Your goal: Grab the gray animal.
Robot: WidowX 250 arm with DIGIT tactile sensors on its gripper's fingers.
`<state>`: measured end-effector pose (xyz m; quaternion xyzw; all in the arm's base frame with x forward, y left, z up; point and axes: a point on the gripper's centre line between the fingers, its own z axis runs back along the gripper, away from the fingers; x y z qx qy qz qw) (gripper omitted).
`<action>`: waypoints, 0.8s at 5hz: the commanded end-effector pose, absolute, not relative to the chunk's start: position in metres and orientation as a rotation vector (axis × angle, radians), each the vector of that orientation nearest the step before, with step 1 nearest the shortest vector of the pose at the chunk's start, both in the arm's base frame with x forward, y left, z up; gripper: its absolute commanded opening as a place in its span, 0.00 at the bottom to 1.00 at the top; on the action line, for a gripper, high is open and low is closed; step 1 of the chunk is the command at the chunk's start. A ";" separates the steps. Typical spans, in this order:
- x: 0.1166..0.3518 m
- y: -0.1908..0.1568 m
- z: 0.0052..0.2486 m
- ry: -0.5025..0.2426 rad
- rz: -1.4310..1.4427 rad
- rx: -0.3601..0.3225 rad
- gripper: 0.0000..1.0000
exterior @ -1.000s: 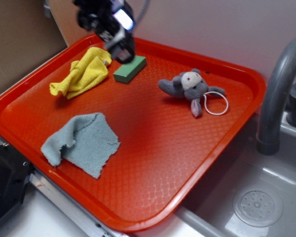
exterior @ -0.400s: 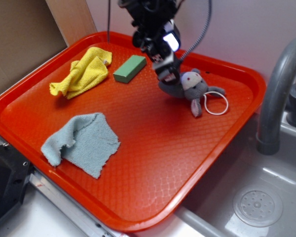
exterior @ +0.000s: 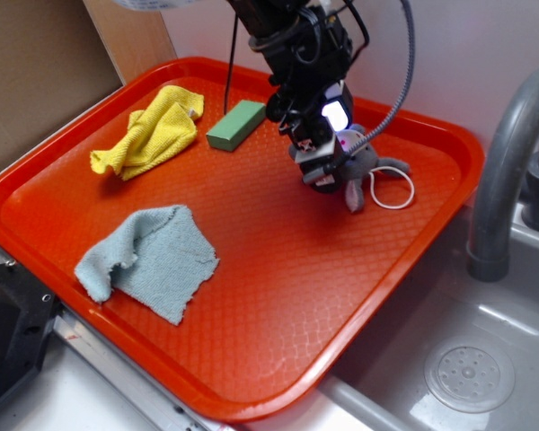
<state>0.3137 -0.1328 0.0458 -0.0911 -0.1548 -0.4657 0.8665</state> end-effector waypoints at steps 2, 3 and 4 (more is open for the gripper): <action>0.312 -0.156 0.038 -0.308 -1.023 -0.158 0.39; 0.310 -0.156 0.039 -0.305 -1.023 -0.137 0.00; 0.300 -0.151 0.057 -0.330 -0.976 -0.049 0.00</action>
